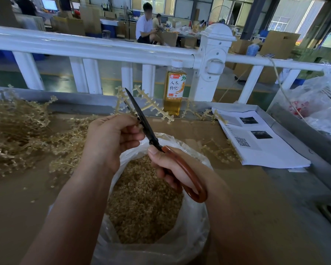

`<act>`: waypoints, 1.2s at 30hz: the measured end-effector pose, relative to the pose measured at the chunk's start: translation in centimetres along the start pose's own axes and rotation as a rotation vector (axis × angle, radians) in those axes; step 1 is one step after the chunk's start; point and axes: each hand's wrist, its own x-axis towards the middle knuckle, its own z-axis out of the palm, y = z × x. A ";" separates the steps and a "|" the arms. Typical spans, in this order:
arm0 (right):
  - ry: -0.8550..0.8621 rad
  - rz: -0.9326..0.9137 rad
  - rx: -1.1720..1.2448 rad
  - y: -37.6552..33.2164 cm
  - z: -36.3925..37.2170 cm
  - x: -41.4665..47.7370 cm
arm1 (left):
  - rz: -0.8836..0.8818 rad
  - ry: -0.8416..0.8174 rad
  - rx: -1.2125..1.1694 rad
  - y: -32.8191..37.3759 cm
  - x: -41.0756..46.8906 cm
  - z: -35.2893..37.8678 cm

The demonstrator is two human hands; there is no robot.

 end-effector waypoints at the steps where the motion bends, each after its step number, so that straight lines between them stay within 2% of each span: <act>1: -0.007 0.008 0.008 0.0 0.0 0.0 | -0.005 0.001 0.004 0.0 0.0 -0.1; 7: -0.047 0.006 0.001 -0.2 -0.1 -0.2 | -0.028 0.061 -0.045 0.0 0.3 -0.2; 13: -0.068 0.056 0.011 -0.3 -1.0 -0.7 | 0.042 0.183 -0.177 -0.1 0.9 -1.2; 18: 0.080 0.034 0.212 -0.3 -1.0 -0.5 | -0.037 0.191 -0.096 -0.3 1.1 -1.6; 26: 0.545 -0.037 0.335 0.1 -1.1 0.7 | -0.167 -0.112 0.177 -0.1 -0.2 -0.6; 28: 0.601 -0.044 0.406 0.2 -1.0 0.9 | -0.211 -0.198 0.240 0.0 -0.4 -0.4; 31: 0.587 -0.097 0.623 0.0 -0.7 0.9 | -0.254 -0.339 0.344 0.0 -0.7 -0.3; 33: 0.592 -0.124 0.695 -0.1 -0.5 0.9 | -0.184 -0.326 0.465 -0.5 -0.9 -0.2; 36: 0.599 -0.135 0.726 -0.1 -0.6 1.0 | 0.114 -0.133 0.578 -1.2 -0.7 -0.1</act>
